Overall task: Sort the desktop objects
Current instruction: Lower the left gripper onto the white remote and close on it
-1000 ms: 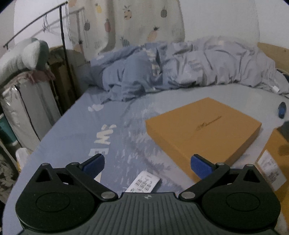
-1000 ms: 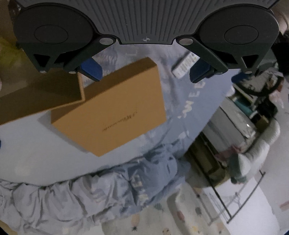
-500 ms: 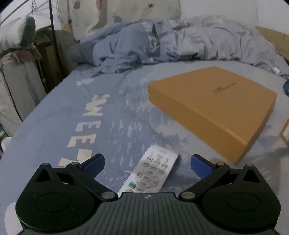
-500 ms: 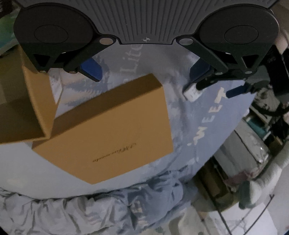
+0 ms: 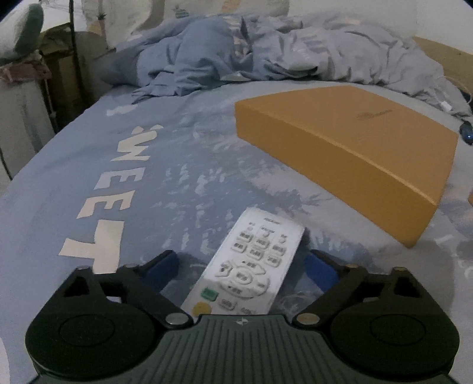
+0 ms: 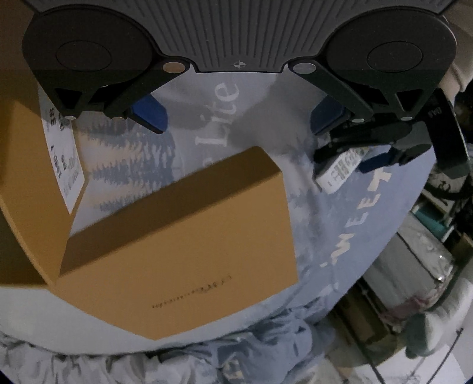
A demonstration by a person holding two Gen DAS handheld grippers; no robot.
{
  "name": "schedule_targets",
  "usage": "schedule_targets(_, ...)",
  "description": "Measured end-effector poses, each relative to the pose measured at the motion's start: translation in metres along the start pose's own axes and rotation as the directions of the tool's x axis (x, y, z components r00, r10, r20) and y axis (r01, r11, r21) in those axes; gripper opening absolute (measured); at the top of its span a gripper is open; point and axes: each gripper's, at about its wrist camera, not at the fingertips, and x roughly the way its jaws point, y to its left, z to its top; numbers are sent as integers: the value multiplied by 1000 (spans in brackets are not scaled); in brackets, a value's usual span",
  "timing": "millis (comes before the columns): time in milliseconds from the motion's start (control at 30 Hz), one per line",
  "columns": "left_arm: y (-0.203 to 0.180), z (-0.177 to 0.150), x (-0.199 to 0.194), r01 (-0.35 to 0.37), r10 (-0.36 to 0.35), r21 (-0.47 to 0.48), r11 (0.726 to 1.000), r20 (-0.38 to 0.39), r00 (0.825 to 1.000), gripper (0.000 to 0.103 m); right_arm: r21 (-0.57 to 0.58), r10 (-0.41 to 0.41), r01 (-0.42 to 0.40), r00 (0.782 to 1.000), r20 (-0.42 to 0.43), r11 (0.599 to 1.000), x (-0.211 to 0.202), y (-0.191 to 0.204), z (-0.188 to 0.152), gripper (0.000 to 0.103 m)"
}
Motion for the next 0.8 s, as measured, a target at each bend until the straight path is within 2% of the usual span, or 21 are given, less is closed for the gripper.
schedule_targets(100, -5, 0, -1, 11, -11, 23, 1000, -1, 1000, 74, 8, 2, -2, 1000, -7, 1000, 1, -2, -2, 103)
schedule_targets(233, -12, 1, -1, -8, 8, 36, 999, -14, 1000, 61, 8, 9, -9, 1000, -4, 1000, -1, 0, -2, 103)
schedule_targets(300, -17, 2, -2, -8, 9, 46, 999, -27, 1000, 51, 14, 14, -14, 1000, -5, 1000, -3, 1, -3, 103)
schedule_targets(433, -29, 0, -4, -49, 51, 63, 997, -44, 998, 49, 14, 30, -30, 1000, -3, 999, -13, 5, -6, 103)
schedule_targets(800, -43, -10, -37, -109, 107, -23, 994, -85, 991, 49, 8, 48, -49, 998, 47, 999, -61, 1, -4, 103)
